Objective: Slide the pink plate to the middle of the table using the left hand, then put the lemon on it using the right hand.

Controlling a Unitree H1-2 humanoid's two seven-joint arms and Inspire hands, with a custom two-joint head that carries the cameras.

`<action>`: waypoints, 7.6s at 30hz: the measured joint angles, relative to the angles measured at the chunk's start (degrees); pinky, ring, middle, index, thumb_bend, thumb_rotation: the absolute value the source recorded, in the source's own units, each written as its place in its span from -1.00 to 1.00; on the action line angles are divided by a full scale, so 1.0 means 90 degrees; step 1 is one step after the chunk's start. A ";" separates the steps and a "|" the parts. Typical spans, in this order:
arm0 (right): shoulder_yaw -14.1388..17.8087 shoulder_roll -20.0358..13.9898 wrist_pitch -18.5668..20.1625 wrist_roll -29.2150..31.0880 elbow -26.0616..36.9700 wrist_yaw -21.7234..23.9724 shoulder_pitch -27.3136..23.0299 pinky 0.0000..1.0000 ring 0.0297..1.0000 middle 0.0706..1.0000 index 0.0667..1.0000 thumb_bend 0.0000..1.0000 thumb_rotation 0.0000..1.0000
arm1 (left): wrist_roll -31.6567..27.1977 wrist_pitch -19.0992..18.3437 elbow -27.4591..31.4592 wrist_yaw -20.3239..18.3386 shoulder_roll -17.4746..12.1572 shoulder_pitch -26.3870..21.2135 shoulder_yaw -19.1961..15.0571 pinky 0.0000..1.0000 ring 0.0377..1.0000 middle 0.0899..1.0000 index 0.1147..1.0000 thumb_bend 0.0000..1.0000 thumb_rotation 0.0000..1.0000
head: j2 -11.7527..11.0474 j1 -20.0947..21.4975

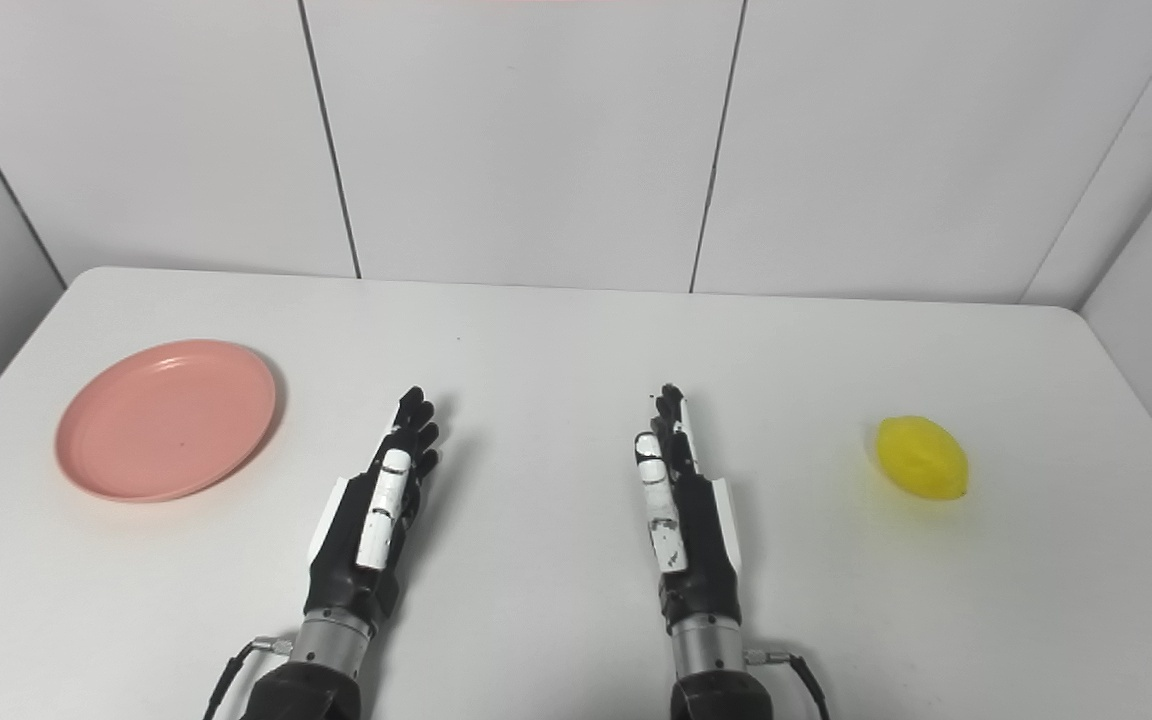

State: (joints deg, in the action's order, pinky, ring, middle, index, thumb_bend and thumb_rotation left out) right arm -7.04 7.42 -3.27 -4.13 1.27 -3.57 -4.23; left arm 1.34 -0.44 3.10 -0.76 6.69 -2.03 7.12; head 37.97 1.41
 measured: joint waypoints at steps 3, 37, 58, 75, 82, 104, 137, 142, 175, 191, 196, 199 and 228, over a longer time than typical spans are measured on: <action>0.0001 -0.0026 0.0000 0.0043 -0.0067 0.0058 0.0005 1.00 1.00 1.00 1.00 0.17 1.00 | 0.0003 0.0095 -0.0067 0.0016 0.0003 -0.0025 -0.0003 1.00 1.00 1.00 1.00 -0.02 1.00 | -0.0058 -0.0146; 0.0082 -0.0119 -0.0026 -0.0080 -0.0087 0.0056 -0.0002 1.00 1.00 1.00 1.00 0.27 1.00 | -0.0561 -0.0440 0.0932 -0.0228 -0.0776 -0.1275 -0.1006 0.92 0.89 0.89 0.86 0.11 1.00 | -0.0674 -0.1094; 0.0144 -0.0124 -0.0266 -0.0029 -0.0108 0.0055 -0.0007 1.00 1.00 1.00 1.00 0.10 1.00 | -0.0573 -0.0710 0.0182 0.0106 -0.2077 -0.2016 -0.2099 0.72 0.64 0.61 0.55 0.26 1.00 | -0.0762 -0.1299; 0.0161 -0.0153 -0.0274 0.0076 -0.0097 0.0064 -0.0001 1.00 1.00 1.00 1.00 0.13 1.00 | 0.0076 0.0145 -0.1104 0.0597 -0.2734 -0.2132 -0.2570 0.50 0.48 0.46 0.41 0.23 1.00 | -0.0840 -0.1299; 0.0166 -0.0158 -0.0286 0.0051 -0.0131 0.0061 -0.0032 1.00 1.00 1.00 1.00 0.15 1.00 | 0.0139 0.0289 -0.1440 0.0617 -0.2861 -0.2090 -0.2633 0.55 0.52 0.49 0.43 0.34 1.00 | -0.0859 -0.1299; 0.0216 -0.0175 -0.0286 0.0075 -0.0129 0.0063 -0.0040 1.00 1.00 1.00 1.00 0.16 1.00 | 0.0072 0.0751 -0.2988 0.0682 -0.3158 -0.2006 -0.2631 0.61 0.57 0.52 0.50 0.32 1.00 | -0.0820 -0.1309; 0.0205 -0.0185 -0.0287 0.0107 -0.0103 0.0063 -0.0011 1.00 1.00 1.00 1.00 0.16 1.00 | -0.1429 0.1308 -0.3703 -0.0374 -0.2778 -0.2292 -0.2471 0.76 0.66 0.61 0.55 0.22 1.00 | -0.0752 -0.1318; 0.0215 -0.0185 -0.0288 0.0104 -0.0099 0.0058 -0.0009 1.00 1.00 1.00 1.00 0.15 1.00 | -0.1662 0.0981 -0.3431 -0.0620 -0.2764 -0.2216 -0.2410 0.73 0.67 0.63 0.57 0.21 1.00 | -0.0752 -0.1318; 0.0221 -0.0167 -0.0287 0.0053 -0.0091 0.0051 -0.0007 1.00 1.00 1.00 1.00 0.15 1.00 | -0.1389 0.0194 -0.2281 -0.0787 -0.1766 -0.2097 -0.1489 0.79 0.72 0.67 0.61 0.19 1.00 | -0.0674 -0.1250; 0.0225 -0.0155 -0.0283 0.0016 -0.0084 0.0039 -0.0009 1.00 1.00 1.00 1.00 0.23 1.00 | -0.1272 0.0026 -0.1920 -0.0848 -0.1450 -0.2018 -0.1076 0.76 0.72 0.68 0.62 0.23 1.00 | -0.0576 -0.1006; 0.0224 -0.0134 -0.0283 -0.0074 -0.0084 0.0019 -0.0006 1.00 1.00 1.00 1.00 0.23 1.00 | -0.1277 -0.0131 -0.1714 -0.0844 -0.1401 -0.1995 -0.1047 0.80 0.74 0.70 0.65 0.17 1.00 | -0.0518 -0.0801; 0.0217 -0.0092 -0.0274 -0.0130 -0.0084 0.0015 0.0001 1.00 1.00 1.00 1.00 0.23 1.00 | -0.1277 -0.0234 -0.1702 -0.0885 -0.1370 -0.1973 -0.0952 0.80 0.74 0.70 0.65 0.16 1.00 | -0.0488 -0.0752; 0.0183 0.0085 -0.0266 -0.0208 -0.0039 0.0010 0.0050 1.00 1.00 1.00 1.00 0.20 0.97 | -0.0252 0.0037 -0.1604 -0.0336 -0.0646 -0.1654 -0.0464 0.72 0.70 0.68 0.65 0.13 1.00 | -0.0283 -0.0079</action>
State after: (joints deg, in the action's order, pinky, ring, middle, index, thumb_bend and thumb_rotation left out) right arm -5.39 8.19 -5.66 -5.99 0.92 -3.48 -3.78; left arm -0.93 -0.11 -11.33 -3.78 0.87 -16.92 2.94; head 35.42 0.70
